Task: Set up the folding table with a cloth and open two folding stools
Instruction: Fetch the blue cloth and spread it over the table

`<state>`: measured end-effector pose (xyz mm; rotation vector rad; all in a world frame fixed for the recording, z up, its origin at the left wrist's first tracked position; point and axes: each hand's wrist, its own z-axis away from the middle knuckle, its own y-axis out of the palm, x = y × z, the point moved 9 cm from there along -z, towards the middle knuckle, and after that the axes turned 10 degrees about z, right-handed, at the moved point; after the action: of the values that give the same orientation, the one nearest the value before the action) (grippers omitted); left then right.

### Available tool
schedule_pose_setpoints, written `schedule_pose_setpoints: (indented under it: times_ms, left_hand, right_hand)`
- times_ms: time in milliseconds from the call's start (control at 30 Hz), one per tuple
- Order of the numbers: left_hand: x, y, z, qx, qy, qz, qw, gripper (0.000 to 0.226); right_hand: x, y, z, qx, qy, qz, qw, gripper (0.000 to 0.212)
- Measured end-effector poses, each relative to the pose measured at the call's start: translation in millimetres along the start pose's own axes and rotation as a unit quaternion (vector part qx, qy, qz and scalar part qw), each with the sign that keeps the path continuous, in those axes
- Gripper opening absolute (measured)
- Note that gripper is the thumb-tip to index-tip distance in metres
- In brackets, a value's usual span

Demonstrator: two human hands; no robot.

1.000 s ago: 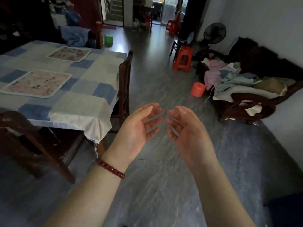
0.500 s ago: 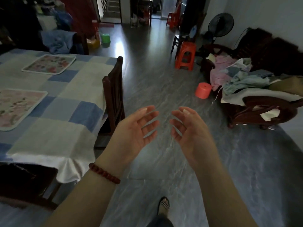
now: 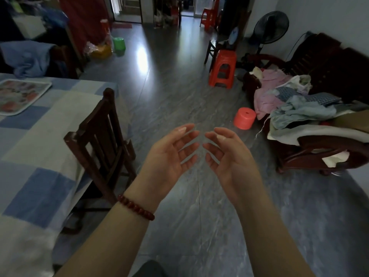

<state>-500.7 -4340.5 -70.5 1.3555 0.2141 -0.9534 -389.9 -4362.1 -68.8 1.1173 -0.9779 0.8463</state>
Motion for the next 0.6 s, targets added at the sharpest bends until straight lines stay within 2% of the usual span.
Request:
schedule_pose_setpoints:
  times_ms: [300, 467, 600]
  left_hand:
    - [-55.8, -11.6, -157.2, -0.006, 0.05, -0.008, 0.999, 0.029]
    - [-120.7, -27.5, -263.2, -0.028, 0.074, -0.011, 0.997, 0.017]
    - [-178.6, -32.7, -331.8, -0.038, 0.097, -0.016, 0.994, 0.02]
  right_hand:
    - [5.1, 16.6, -165.7, 0.038, -0.006, 0.041, 0.998, 0.037]
    - [13.9, 59.3, -287.5, 0.061, 0.004, 0.041, 0.997, 0.031]
    - [28.9, 97.2, -368.9, 0.087, 0.003, 0.041, 0.995, 0.027]
